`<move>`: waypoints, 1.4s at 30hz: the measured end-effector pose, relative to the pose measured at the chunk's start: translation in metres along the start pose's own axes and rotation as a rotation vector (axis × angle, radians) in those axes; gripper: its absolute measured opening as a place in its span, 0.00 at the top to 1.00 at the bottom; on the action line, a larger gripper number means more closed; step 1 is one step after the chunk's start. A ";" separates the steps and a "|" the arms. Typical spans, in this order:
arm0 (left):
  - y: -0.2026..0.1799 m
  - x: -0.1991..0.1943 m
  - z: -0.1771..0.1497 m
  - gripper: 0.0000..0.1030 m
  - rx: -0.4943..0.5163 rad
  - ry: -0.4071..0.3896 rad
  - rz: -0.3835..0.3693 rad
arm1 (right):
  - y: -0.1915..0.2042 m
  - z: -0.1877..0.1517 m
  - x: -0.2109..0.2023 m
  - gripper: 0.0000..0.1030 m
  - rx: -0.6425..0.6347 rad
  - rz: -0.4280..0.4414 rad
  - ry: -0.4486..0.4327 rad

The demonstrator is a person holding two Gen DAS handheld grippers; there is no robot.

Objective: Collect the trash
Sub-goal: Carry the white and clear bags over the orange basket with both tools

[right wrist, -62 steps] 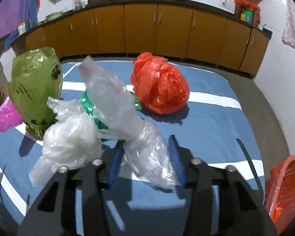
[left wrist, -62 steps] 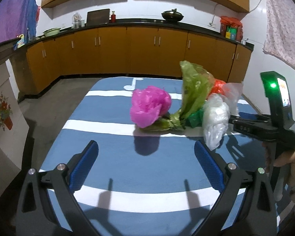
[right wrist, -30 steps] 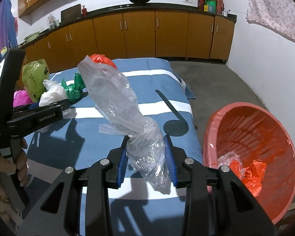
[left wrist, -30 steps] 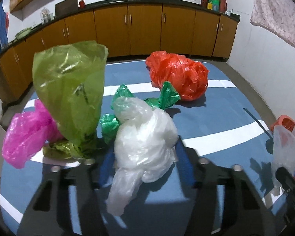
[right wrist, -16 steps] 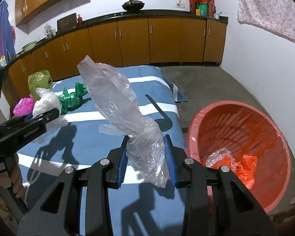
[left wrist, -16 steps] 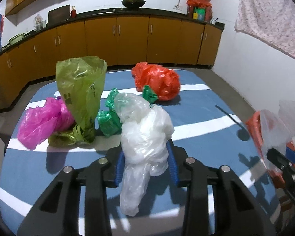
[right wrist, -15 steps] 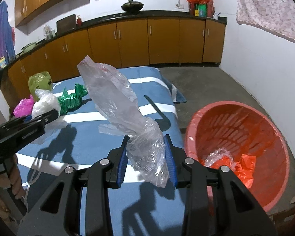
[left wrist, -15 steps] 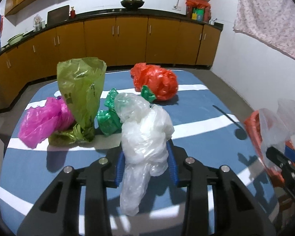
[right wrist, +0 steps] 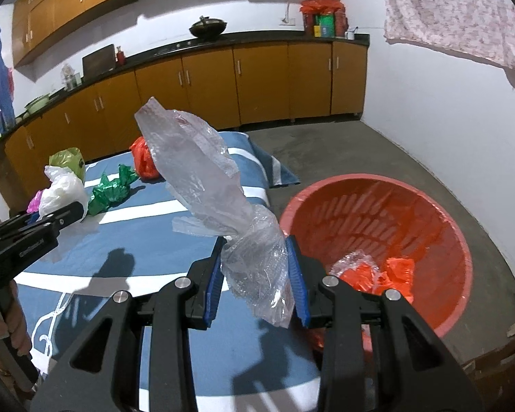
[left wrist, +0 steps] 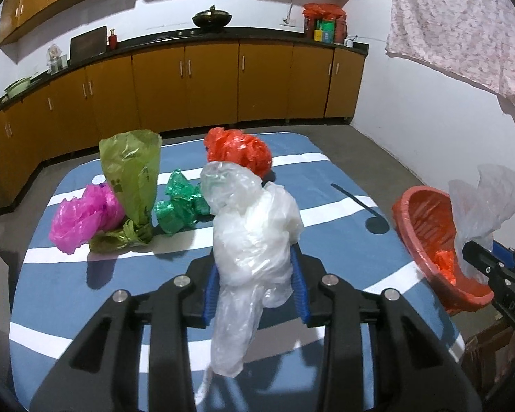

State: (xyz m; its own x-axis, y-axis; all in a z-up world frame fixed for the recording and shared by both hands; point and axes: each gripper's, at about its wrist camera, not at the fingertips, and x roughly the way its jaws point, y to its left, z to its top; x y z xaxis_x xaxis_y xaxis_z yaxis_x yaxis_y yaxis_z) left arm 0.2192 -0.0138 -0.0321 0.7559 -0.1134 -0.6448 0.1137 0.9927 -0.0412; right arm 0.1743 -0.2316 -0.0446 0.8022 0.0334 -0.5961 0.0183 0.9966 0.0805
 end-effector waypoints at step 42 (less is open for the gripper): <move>-0.138 -0.005 0.000 0.66 0.223 -0.010 -0.194 | -0.087 -0.014 -0.025 0.65 0.142 -0.194 -0.029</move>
State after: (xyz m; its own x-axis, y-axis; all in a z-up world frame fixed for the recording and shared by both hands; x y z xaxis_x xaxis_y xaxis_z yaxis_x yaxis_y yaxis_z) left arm 0.1996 -0.1505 -0.0229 0.7127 -0.3018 -0.6332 0.3948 0.9188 0.0064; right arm 0.1440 -0.3178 -0.0481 0.7923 -0.1620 -0.5882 0.2561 0.9634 0.0797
